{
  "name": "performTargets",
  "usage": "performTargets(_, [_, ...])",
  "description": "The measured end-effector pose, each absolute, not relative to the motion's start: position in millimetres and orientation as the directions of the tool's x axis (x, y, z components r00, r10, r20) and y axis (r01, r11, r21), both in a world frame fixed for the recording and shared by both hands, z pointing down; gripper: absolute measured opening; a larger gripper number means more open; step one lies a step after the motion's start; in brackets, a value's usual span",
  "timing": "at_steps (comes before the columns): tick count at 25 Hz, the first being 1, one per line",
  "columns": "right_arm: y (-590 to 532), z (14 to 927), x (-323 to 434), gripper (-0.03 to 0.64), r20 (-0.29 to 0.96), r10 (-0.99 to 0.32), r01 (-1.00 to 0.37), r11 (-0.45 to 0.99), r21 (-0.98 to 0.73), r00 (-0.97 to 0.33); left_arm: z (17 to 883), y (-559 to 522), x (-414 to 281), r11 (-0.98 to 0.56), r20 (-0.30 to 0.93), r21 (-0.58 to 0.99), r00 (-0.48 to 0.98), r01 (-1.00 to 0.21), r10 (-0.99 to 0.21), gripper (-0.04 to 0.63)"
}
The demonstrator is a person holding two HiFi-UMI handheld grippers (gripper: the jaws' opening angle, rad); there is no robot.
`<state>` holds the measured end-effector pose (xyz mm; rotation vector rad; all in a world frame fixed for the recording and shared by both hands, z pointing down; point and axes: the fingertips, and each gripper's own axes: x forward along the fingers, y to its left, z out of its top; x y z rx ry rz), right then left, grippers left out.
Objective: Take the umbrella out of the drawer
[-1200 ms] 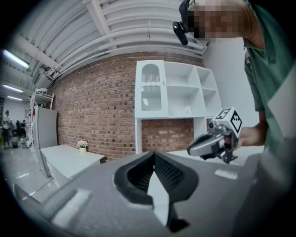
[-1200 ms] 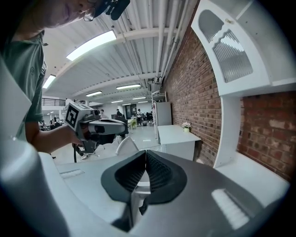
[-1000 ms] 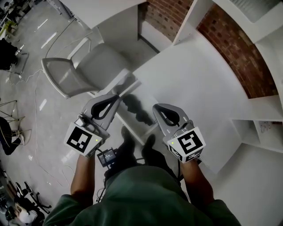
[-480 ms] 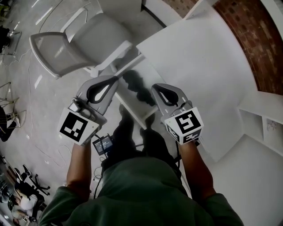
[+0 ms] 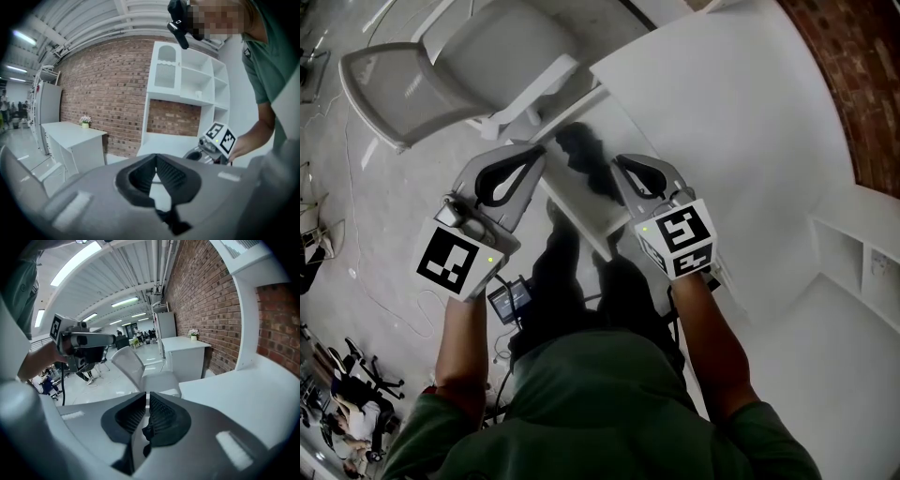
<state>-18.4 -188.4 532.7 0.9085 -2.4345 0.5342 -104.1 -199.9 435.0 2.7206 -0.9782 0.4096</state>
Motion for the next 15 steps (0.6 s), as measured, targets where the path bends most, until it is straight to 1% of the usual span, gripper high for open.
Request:
performTargets(8, [-196.8,613.8,-32.6,0.051,0.651,-0.425,-0.688,0.695,-0.21,-0.629,478.6,-205.1,-112.2,-0.74,0.368,0.161,0.735,-0.653,-0.569,0.003])
performTargets(15, [-194.9,699.3,-36.4,0.104,0.747,-0.333,-0.703,0.667,-0.245,-0.576,508.7,-206.6,-116.5,-0.731,0.391,0.192,0.735,-0.654,-0.555,0.003])
